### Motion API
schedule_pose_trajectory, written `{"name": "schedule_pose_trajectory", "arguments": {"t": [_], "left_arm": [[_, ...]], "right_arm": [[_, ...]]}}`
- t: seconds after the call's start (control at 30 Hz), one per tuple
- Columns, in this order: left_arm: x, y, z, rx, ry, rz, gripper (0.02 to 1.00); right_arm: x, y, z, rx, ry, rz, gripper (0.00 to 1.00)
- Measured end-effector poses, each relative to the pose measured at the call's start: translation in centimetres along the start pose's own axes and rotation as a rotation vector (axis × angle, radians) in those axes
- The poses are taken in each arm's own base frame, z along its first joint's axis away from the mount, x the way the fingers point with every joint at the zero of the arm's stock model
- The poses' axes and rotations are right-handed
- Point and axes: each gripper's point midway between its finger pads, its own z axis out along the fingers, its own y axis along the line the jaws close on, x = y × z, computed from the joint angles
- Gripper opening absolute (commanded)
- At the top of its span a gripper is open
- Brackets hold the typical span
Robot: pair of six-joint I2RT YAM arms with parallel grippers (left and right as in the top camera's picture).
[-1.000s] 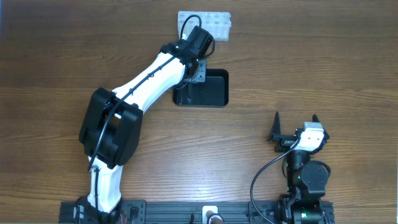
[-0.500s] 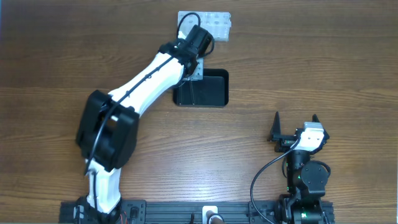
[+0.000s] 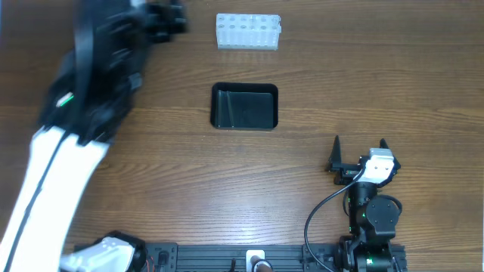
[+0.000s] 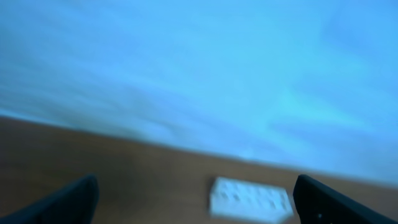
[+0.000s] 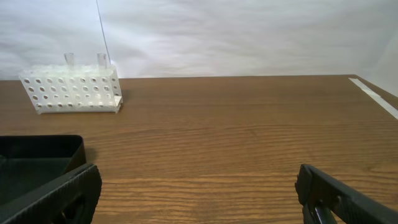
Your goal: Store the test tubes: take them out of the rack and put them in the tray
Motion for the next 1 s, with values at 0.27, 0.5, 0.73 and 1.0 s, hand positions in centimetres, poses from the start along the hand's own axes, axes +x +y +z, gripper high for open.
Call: {"name": "schedule_pose_trajectory", "arguments": {"t": [0.27,0.5,0.73,1.0], "left_arm": [[3.4,8.4,-4.9,-0.096,-0.078,-0.023,0.998],[10.4,11.1,-8.0,-0.022,-0.166,-0.046,1.0],[15.8,12.0,-9.9,0.053,-0.251,-0.061,1.0],[19.3,12.4,-10.6,0.105,-0.319,-0.078,0.998]], "right_arm": [[0.0,0.0,0.0,0.0,0.0,0.0,0.993],[0.0,0.0,0.0,-0.003,0.0,0.0,0.991],[0.0,0.0,0.0,-0.003,0.0,0.0,0.993],[0.0,0.1,0.0,-0.003,0.0,0.0,0.991]]}}
